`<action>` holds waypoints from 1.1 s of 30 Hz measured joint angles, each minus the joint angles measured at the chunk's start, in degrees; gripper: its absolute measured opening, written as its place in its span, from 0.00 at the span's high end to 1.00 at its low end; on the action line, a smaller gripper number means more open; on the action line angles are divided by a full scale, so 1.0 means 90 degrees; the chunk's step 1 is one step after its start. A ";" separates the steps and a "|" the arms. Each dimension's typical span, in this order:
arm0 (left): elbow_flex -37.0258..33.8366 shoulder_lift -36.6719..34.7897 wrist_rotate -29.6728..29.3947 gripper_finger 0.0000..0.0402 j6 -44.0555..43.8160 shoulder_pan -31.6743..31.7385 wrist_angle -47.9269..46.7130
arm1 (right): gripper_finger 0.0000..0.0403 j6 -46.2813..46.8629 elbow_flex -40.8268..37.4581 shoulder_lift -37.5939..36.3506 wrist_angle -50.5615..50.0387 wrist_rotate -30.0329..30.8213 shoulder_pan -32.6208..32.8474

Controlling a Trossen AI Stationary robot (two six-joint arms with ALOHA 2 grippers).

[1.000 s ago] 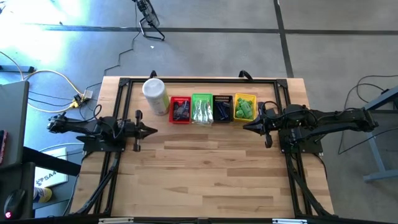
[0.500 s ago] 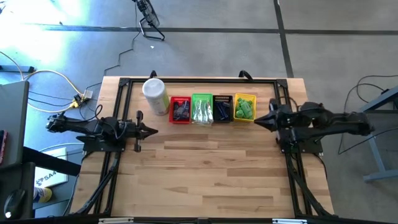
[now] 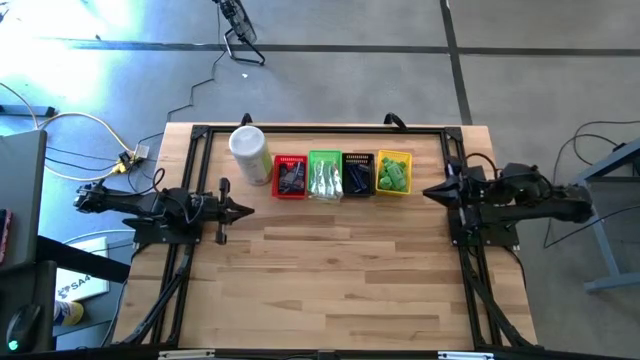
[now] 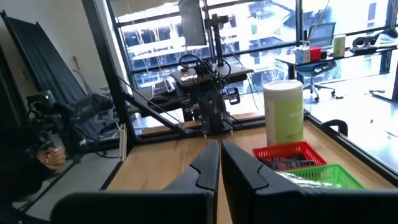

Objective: Pick & Place Travel size toiletries
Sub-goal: Return to Home Position

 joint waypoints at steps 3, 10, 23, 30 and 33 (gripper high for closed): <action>-0.0002 0.0000 0.0000 0.99 0.0000 0.0000 -0.0002 | 0.98 -0.0018 0.0000 -0.0176 -0.0078 -0.0001 0.0000; -0.0002 0.0000 0.0000 0.99 0.0002 -0.0002 -0.0005 | 0.98 -0.0078 0.0000 -0.0567 -0.0287 -0.0005 0.0000; -0.0003 0.0000 0.0000 0.99 0.0007 0.0000 -0.0007 | 0.98 -0.0061 -0.0004 -0.1065 -0.0593 0.0005 0.0000; -0.0005 0.0000 0.0000 0.99 0.0007 -0.0001 -0.0007 | 0.98 -0.0117 -0.0136 -0.1334 -0.0629 0.0002 0.0002; -0.0005 0.0000 0.0000 0.99 0.0010 0.0000 -0.0007 | 0.98 -0.0117 -0.0151 -0.1334 -0.0658 0.0002 0.0000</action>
